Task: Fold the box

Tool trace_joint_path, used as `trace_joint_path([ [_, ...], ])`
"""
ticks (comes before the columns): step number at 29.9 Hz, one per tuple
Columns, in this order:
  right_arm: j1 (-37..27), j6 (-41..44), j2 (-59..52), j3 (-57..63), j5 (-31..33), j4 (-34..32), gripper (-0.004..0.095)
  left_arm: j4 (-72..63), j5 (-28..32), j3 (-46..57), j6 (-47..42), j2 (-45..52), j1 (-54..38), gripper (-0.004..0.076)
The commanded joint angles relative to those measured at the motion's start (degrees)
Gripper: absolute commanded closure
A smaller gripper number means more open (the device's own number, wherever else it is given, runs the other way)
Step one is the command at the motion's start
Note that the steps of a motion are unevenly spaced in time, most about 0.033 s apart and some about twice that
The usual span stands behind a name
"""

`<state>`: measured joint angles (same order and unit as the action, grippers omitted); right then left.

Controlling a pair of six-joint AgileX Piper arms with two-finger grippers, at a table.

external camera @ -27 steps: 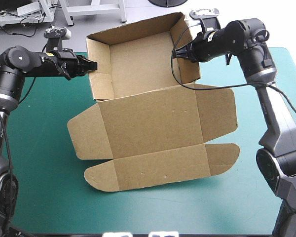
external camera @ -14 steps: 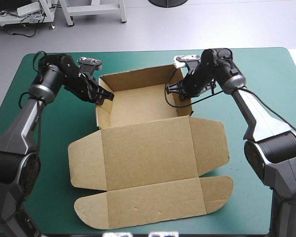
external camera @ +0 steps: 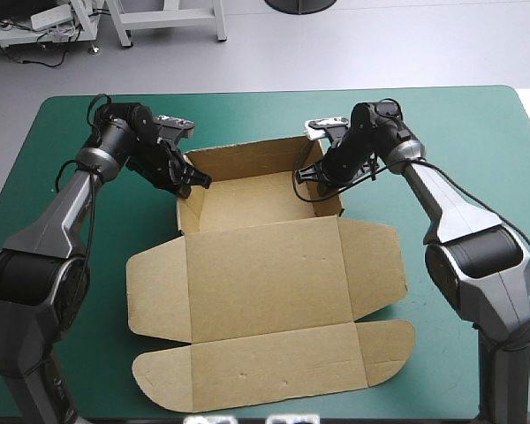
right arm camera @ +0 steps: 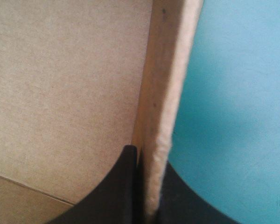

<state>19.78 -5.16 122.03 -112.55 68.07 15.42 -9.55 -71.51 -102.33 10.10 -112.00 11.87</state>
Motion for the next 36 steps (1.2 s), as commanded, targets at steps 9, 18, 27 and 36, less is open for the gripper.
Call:
trace_joint_path([
  [9, 0.6, -5.5, -1.7, -1.2, -4.7, -6.4, 0.0581, 0.8, -1.9, -2.4, 2.5, -1.6, 0.4, 0.0412],
  [18, 0.6, -4.8, -2.2, -3.9, -3.6, -6.6, 0.0571, 0.9, -1.9, -9.0, -0.3, -0.6, 0.4, 0.0344],
  [27, 0.6, -3.6, -2.2, -14.7, 3.6, -9.2, 0.0571, 3.6, -1.9, -11.7, -0.3, 4.1, 0.3, 0.0344],
  [36, 0.6, -2.7, -7.0, -22.1, 3.6, -8.8, 0.0571, 2.4, -1.9, -11.7, -5.0, 11.6, 0.3, 0.0353],
])
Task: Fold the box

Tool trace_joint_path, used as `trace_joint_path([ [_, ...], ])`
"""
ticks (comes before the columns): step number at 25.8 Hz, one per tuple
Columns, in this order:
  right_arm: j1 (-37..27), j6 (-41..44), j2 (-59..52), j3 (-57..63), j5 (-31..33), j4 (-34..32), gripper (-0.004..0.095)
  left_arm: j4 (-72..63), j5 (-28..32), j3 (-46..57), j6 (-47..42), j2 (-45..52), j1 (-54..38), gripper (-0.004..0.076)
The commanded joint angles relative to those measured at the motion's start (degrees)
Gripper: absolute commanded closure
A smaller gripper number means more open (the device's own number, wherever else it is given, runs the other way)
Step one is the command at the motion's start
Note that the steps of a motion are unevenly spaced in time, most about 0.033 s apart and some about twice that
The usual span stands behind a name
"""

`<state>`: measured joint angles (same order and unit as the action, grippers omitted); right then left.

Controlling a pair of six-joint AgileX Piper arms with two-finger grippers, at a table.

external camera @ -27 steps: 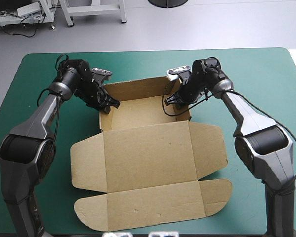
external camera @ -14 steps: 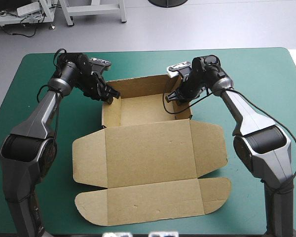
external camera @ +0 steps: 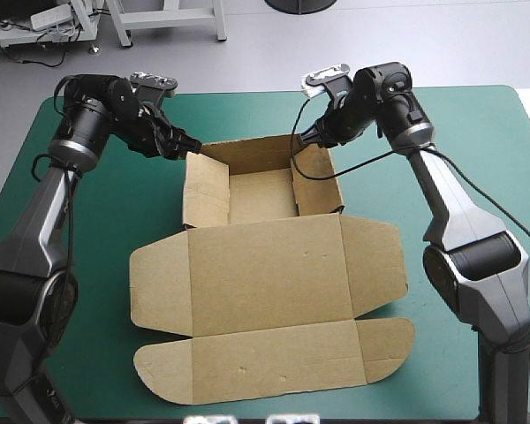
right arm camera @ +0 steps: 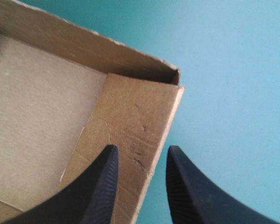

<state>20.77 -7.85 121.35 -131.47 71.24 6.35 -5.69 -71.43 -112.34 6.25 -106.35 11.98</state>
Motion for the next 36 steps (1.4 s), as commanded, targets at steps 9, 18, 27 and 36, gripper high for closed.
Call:
trace_joint_path([
  [9, -0.4, 3.9, -9.0, -2.7, 0.4, -0.2, 0.0571, -3.2, -2.0, -1.7, -1.2, 19.9, 0.2, 0.0354],
  [18, -1.0, 3.9, -8.8, 5.4, 0.4, -0.5, 0.0571, -3.2, -2.1, -0.5, -0.5, 33.4, 0.2, 0.0354],
  [27, -1.9, 2.1, -7.3, 9.0, 0.4, 1.6, 0.0571, 1.3, -2.1, 18.4, -0.6, 51.5, 0.2, 0.0354],
  [36, -1.9, 1.6, -1.7, 9.7, 0.4, 6.2, 0.0572, 9.7, -0.8, 42.5, -0.7, 70.0, 0.2, 0.0354],
])
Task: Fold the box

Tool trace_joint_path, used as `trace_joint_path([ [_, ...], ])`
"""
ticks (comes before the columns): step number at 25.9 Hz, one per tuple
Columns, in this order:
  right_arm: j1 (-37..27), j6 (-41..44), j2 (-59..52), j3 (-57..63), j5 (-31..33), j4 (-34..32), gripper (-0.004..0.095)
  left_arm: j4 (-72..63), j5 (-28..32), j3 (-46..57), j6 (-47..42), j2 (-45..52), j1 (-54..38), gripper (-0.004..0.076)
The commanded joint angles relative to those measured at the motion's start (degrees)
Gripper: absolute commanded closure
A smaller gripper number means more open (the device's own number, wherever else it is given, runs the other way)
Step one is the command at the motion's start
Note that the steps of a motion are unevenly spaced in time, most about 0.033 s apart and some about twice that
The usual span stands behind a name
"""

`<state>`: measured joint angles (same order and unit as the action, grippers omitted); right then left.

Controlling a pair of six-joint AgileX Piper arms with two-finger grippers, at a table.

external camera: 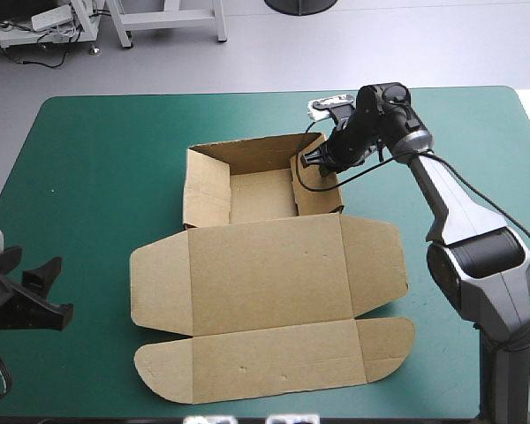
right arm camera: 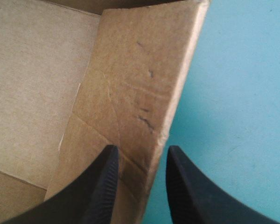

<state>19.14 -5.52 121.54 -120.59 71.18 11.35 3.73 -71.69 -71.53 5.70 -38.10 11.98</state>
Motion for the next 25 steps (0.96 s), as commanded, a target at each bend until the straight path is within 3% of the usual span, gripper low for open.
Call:
trace_joint_path([
  [1, -0.3, -0.7, -0.9, -1.2, 0.4, 1.4, 0.0584, 0.3, 0.1, 3.8, -0.2, 3.5, 0.2, 0.0354],
  [5, -0.3, -3.9, 0.7, -1.2, 0.2, 4.2, 0.0668, 0.3, 2.2, 8.6, -0.2, 7.6, 0.2, 0.0354],
  [10, -0.3, -4.8, 1.1, -1.2, -2.2, 5.6, 0.0932, 0.3, 3.7, 12.9, -0.4, 10.2, 0.2, 0.0354],
  [16, -0.3, -4.7, -0.5, -2.4, -0.6, 3.6, 0.0926, 0.7, 4.8, 13.7, -0.4, 10.3, 0.2, 0.0354],
  [23, -3.6, 1.0, -9.6, -18.3, 0.3, -15.0, 0.0927, 1.5, 8.0, 13.7, -0.4, 10.3, 0.2, 0.0354],
  [25, -6.8, 1.0, -12.0, -19.5, 0.4, -15.3, 0.0927, 1.9, 8.1, 13.7, -0.3, 10.3, 0.2, 0.0354],
])
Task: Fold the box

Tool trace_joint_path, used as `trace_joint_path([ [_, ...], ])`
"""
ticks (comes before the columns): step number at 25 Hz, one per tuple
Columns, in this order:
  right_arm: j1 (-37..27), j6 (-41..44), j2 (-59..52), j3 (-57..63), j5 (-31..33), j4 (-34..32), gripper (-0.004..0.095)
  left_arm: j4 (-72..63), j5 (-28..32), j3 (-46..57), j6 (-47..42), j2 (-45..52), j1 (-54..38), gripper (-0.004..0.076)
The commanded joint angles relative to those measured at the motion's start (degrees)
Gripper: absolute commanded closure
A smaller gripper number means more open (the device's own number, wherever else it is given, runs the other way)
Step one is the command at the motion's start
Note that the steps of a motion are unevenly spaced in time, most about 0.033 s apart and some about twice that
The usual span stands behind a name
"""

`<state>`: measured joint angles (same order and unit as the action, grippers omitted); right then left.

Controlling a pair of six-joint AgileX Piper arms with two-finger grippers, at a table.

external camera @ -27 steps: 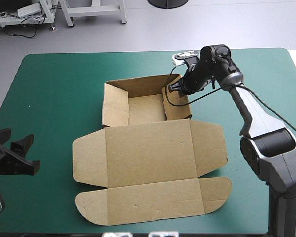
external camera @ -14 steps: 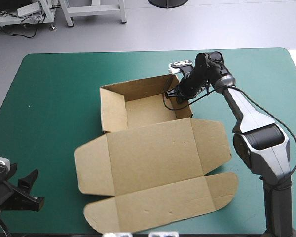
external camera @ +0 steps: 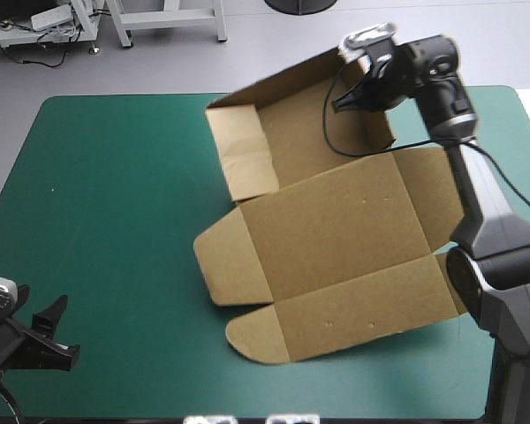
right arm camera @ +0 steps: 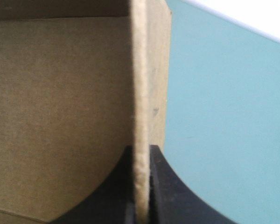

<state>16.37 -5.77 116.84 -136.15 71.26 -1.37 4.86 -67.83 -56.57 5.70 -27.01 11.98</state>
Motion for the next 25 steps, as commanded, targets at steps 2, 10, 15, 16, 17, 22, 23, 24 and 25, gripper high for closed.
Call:
trace_joint_path([
  [2, -8.4, 1.5, -10.3, -3.9, 0.4, -2.7, 0.0927, 0.8, 4.3, -1.2, -0.1, -0.8, 0.2, 0.0354],
  [10, -45.9, 0.3, -20.6, 16.6, 0.1, 12.0, 0.0927, 0.9, 5.6, -1.2, 0.0, -0.8, 0.2, 0.0355],
  [15, -49.3, -3.8, -20.6, 31.7, -4.2, 14.2, 0.0926, 0.5, 5.6, -1.2, 0.0, -0.8, 0.2, 0.0354],
  [16, -49.2, -4.8, -20.6, 34.9, -5.6, 13.6, 0.0926, 0.4, 5.6, -1.2, 0.0, -0.8, 0.2, 0.0354],
  [17, -49.1, -5.1, -20.6, 37.5, -7.0, 13.3, 0.0926, 0.3, 5.6, -1.2, 0.0, -0.8, 0.2, 0.0354],
  [22, -49.1, -7.5, -20.3, 50.4, -16.5, 13.4, 0.0927, 0.3, 5.6, -1.2, -0.1, -0.8, 0.2, 0.0354],
  [23, -49.1, -8.2, -20.3, 52.4, -17.7, 13.4, 0.0927, 0.3, 5.6, -1.2, -0.1, -0.8, 0.2, 0.0355],
  [24, -49.1, -8.9, -20.3, 54.1, -19.1, 13.4, 0.0927, 0.3, 5.6, -1.2, -0.1, -0.8, 0.2, 0.0354],
  [25, -49.1, -9.7, -20.3, 55.7, -20.6, 13.4, 0.0927, 0.3, 5.6, -1.2, -0.1, -0.8, 0.2, 0.0354],
])
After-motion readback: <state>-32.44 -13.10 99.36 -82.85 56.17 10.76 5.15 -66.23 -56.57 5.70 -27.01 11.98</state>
